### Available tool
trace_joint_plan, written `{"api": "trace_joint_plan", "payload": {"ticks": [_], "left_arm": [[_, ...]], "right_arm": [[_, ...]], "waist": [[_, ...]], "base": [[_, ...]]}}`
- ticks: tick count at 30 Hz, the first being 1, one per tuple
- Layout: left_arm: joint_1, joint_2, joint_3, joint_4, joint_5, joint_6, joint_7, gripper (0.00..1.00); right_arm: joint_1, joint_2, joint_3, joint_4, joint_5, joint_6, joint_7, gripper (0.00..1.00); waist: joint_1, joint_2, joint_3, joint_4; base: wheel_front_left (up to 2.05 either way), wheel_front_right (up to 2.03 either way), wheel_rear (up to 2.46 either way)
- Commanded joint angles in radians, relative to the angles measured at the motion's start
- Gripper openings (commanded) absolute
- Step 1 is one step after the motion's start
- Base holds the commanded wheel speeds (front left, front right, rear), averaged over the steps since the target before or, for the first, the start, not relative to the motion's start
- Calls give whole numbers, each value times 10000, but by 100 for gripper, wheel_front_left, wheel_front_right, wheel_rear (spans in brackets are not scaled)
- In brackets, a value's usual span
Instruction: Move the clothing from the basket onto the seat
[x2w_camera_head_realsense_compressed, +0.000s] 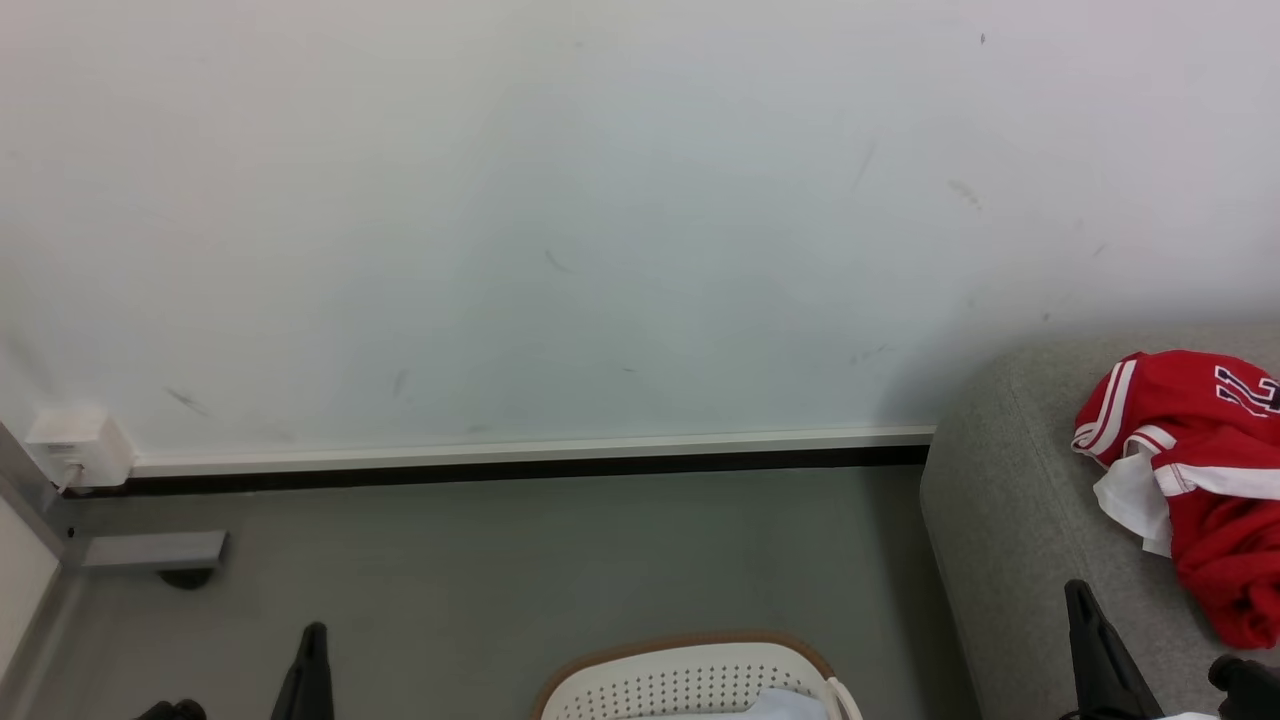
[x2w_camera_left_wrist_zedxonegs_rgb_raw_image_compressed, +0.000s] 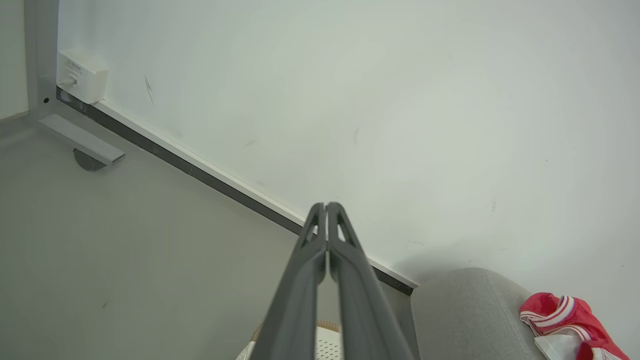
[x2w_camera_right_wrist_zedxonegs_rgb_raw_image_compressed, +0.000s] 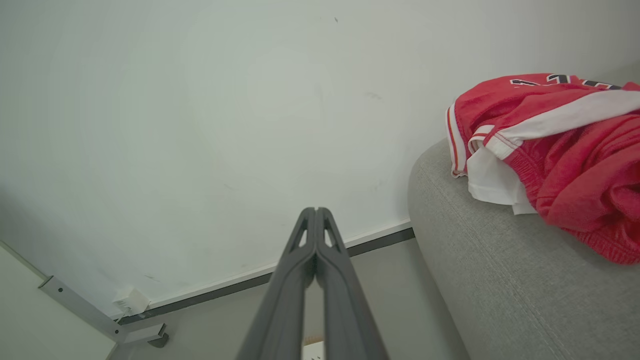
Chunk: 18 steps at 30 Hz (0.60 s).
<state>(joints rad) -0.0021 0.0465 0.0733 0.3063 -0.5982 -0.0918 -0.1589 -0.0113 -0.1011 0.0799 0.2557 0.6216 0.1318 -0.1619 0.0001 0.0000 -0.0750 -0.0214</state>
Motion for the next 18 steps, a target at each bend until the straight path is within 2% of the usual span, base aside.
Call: {"api": "trace_joint_plan", "payload": {"ticks": [1,18], "left_arm": [[-287,63,51,-222,-522,13,91,0],[-471,64,129,-505,-2863,65,716,0]], "right_arm": [[-333,-26,-146,-134,475,-4,114,0],[-552,86,-567,-109,2764,-7,737,0]], "waist": [[-1,0,14,4],[-1,0,135,39]], "base": [[0,0,0],[0,0,0]]}}
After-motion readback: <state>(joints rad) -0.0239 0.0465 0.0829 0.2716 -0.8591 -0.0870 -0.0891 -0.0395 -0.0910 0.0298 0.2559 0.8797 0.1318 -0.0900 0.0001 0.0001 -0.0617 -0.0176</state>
